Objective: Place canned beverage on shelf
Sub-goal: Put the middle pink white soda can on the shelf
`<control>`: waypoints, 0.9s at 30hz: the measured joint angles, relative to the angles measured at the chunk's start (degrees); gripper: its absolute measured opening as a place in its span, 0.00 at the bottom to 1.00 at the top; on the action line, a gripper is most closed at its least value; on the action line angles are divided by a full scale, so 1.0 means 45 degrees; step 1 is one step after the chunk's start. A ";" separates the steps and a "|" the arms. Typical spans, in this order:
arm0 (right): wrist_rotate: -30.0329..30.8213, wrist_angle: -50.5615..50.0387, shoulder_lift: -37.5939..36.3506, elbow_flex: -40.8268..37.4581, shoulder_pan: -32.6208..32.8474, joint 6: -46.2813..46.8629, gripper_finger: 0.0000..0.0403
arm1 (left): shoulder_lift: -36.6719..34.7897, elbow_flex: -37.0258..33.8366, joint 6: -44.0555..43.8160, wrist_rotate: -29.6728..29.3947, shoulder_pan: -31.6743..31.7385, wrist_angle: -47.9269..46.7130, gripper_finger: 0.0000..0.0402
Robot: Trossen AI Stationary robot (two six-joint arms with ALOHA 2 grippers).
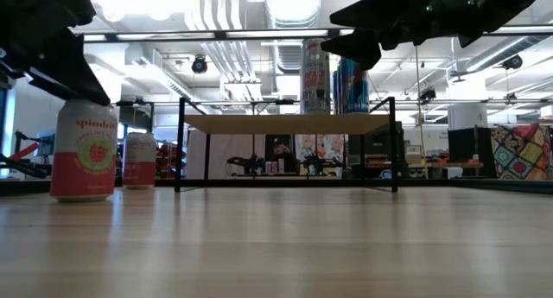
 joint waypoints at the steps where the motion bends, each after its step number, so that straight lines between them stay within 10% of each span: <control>1: 0.0001 0.0000 0.0000 0.0000 0.0000 0.0005 0.81 | 0.0132 0.0000 -0.0167 -0.0037 0.0005 -0.0094 0.77; 27: 0.0000 -0.0185 0.0000 0.0000 -0.0005 0.0214 0.81 | 0.0827 0.1713 -0.1664 0.0220 -0.0362 -0.3167 0.80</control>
